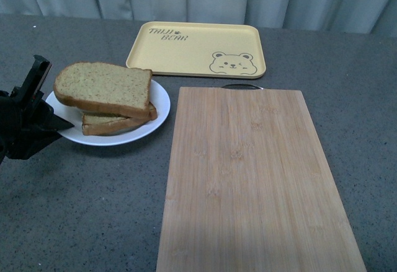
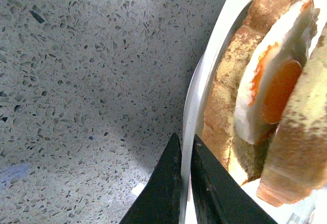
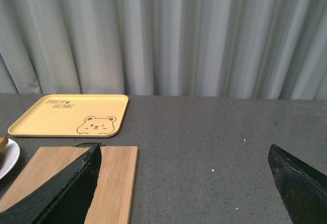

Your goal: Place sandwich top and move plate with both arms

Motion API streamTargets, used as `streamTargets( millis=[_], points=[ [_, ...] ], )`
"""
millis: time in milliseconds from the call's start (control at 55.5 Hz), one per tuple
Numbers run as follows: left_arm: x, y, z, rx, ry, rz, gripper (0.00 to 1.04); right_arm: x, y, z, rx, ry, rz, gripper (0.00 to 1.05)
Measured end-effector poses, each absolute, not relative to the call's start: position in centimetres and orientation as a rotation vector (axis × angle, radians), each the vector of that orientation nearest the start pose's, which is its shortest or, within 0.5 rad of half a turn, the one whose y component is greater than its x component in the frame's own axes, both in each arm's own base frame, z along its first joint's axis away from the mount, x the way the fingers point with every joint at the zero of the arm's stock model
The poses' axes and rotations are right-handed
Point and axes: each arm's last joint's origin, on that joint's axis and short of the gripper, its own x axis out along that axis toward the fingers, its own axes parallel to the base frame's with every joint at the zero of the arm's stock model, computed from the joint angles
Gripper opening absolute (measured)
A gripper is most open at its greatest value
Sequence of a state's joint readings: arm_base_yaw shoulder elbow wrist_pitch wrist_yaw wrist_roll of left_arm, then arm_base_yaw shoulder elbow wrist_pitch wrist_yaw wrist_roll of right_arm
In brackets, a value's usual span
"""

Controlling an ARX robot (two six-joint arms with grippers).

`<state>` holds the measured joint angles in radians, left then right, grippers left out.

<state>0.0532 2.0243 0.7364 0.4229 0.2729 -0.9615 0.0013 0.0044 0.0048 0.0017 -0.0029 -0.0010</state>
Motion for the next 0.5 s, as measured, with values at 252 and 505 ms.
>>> streamTargets(
  millis=[252, 505],
  points=[
    [30.3, 1.0, 4.7, -1.088, 0.813, 0.155, 0.04, 9.8, 0.0, 16.5, -0.001, -0.002, 0.004, 0.95],
    [29.3, 1.0, 5.7, -1.203, 0.637, 0.015, 0.04, 9.8, 0.0, 16.5, -0.001, -0.002, 0.004, 0.95]
  ],
)
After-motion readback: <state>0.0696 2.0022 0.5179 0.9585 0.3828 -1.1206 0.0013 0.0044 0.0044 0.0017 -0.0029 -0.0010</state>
